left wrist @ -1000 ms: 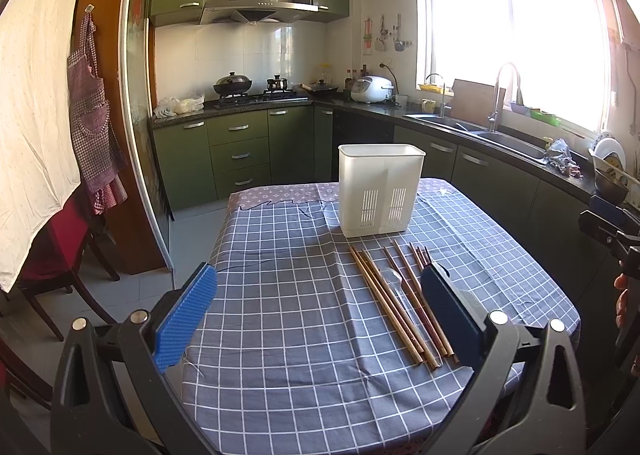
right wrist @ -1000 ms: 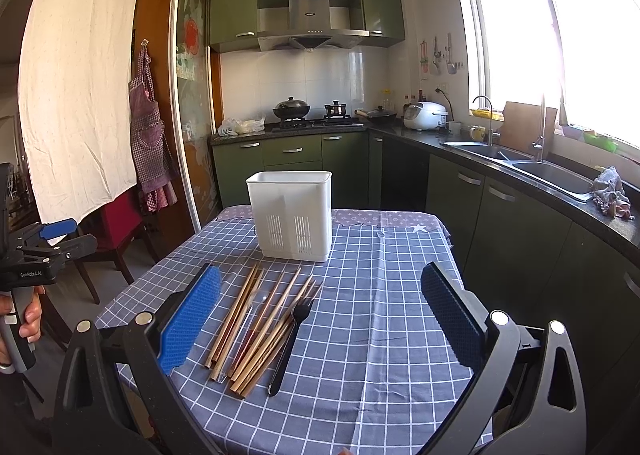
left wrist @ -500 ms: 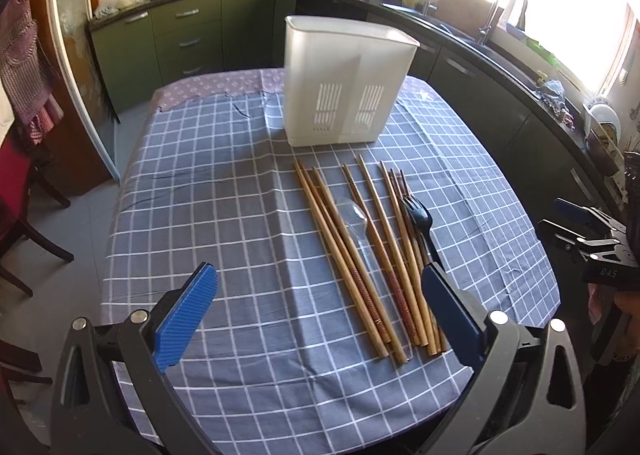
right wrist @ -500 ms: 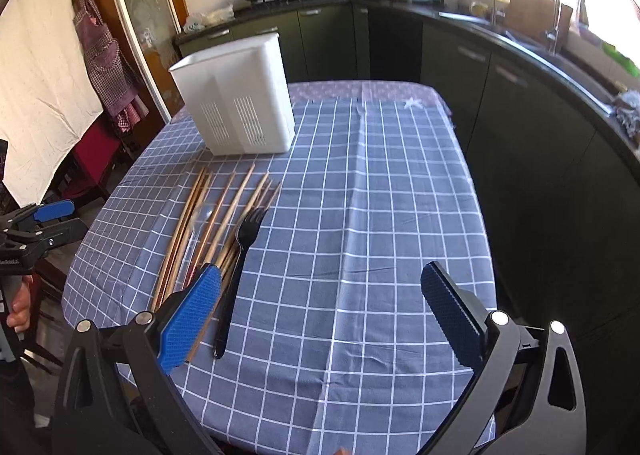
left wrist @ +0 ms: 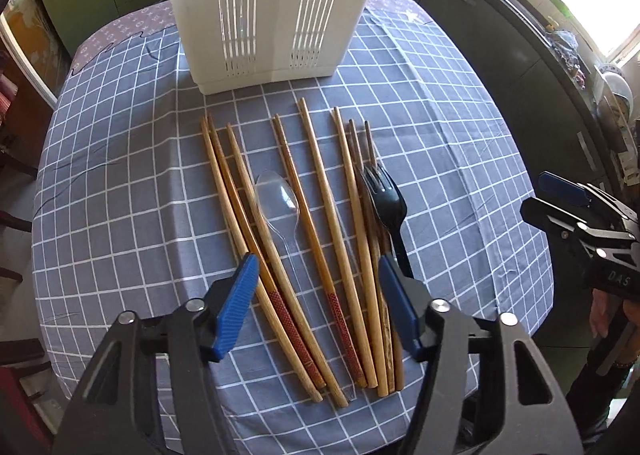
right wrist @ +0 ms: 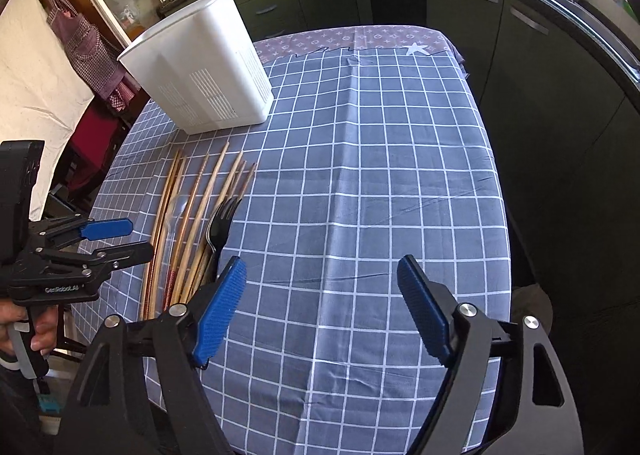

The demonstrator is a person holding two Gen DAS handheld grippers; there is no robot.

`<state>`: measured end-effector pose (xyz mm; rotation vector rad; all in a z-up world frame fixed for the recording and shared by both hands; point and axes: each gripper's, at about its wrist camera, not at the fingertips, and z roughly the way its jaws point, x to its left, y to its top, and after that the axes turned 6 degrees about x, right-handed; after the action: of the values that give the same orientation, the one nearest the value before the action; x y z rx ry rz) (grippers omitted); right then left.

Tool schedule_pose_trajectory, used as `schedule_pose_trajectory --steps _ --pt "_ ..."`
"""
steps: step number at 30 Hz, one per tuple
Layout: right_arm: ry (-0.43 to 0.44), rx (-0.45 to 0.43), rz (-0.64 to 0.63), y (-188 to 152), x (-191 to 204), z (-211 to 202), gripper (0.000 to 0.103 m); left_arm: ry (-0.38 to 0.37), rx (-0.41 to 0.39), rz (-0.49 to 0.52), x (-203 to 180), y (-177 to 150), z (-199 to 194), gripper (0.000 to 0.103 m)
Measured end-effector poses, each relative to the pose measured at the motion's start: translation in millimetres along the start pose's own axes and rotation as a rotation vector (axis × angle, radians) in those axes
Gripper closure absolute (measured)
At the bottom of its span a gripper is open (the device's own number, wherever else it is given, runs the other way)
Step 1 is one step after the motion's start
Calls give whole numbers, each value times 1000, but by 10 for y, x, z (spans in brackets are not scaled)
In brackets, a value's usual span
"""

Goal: Organize utensils
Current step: 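Lower the left tool onto the clear spoon while the right tool approaches the black fork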

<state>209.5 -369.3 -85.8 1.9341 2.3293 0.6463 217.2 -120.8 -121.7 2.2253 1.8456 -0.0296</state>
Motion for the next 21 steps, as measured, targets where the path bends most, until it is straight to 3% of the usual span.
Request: schedule_pose_trajectory --steps 3,7,14,21 --pt "-16 -13 -20 8 48 6 39 -11 41 -33 12 60 134 64" --pt "-16 -15 -43 20 84 29 60 20 72 -55 11 133 289 66" --pt "-45 -25 -72 -5 105 24 66 45 86 -69 -15 182 376 70" --pt "-34 -31 -85 -29 126 28 66 25 108 -91 79 141 463 84"
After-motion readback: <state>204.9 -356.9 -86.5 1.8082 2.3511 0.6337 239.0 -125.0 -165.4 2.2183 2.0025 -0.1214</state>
